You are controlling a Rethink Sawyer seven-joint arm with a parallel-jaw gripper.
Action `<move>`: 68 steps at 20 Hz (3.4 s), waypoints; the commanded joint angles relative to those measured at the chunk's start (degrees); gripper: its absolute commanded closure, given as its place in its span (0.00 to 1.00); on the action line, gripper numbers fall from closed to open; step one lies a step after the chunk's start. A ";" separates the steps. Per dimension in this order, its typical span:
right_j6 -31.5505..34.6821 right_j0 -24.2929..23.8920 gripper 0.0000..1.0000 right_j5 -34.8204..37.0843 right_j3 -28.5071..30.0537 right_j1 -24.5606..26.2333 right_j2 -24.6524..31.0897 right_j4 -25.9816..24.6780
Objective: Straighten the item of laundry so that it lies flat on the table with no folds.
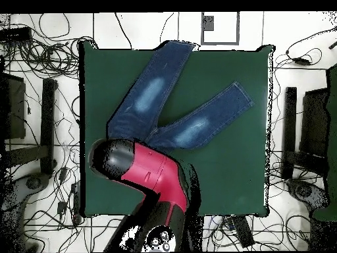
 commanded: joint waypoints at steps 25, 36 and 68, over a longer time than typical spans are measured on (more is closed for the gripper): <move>13.26 -0.56 1.00 -9.37 2.11 7.16 6.72 1.38; 13.15 -0.36 1.00 -13.35 2.99 7.88 7.58 1.91; 13.52 0.74 0.00 -7.66 1.18 5.43 6.11 0.19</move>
